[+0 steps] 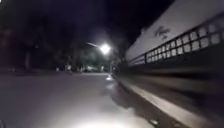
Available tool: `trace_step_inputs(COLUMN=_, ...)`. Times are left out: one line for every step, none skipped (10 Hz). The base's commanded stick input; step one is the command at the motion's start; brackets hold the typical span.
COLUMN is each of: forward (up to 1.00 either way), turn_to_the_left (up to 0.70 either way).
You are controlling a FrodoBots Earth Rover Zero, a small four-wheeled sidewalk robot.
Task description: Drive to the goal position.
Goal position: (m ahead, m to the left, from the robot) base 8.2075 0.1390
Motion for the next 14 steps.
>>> trace_step_inputs(forward=0.70, turn_to_the_left=0.00)
trace_step_inputs(forward=0.70, turn_to_the_left=0.00)
trace_step_inputs(forward=0.70, turn_to_the_left=0.00)
trace_step_inputs(forward=0.70, turn_to_the_left=0.00)
trace_step_inputs(forward=0.70, turn_to_the_left=0.00)
trace_step_inputs(forward=0.70, turn_to_the_left=0.00)
trace_step_inputs(forward=0.70, turn_to_the_left=0.00)
trace_step_inputs(forward=0.70, turn_to_the_left=0.00)
trace_step_inputs(forward=0.70, turn_to_the_left=0.00)
trace_step_inputs(forward=0.70, turn_to_the_left=0.00)
trace_step_inputs(forward=0.70, turn_to_the_left=-0.08)
trace_step_inputs(forward=0.70, turn_to_the_left=-0.35)
trace_step_inputs(forward=0.70, turn_to_the_left=-0.25)
trace_step_inputs(forward=0.70, turn_to_the_left=0.00)
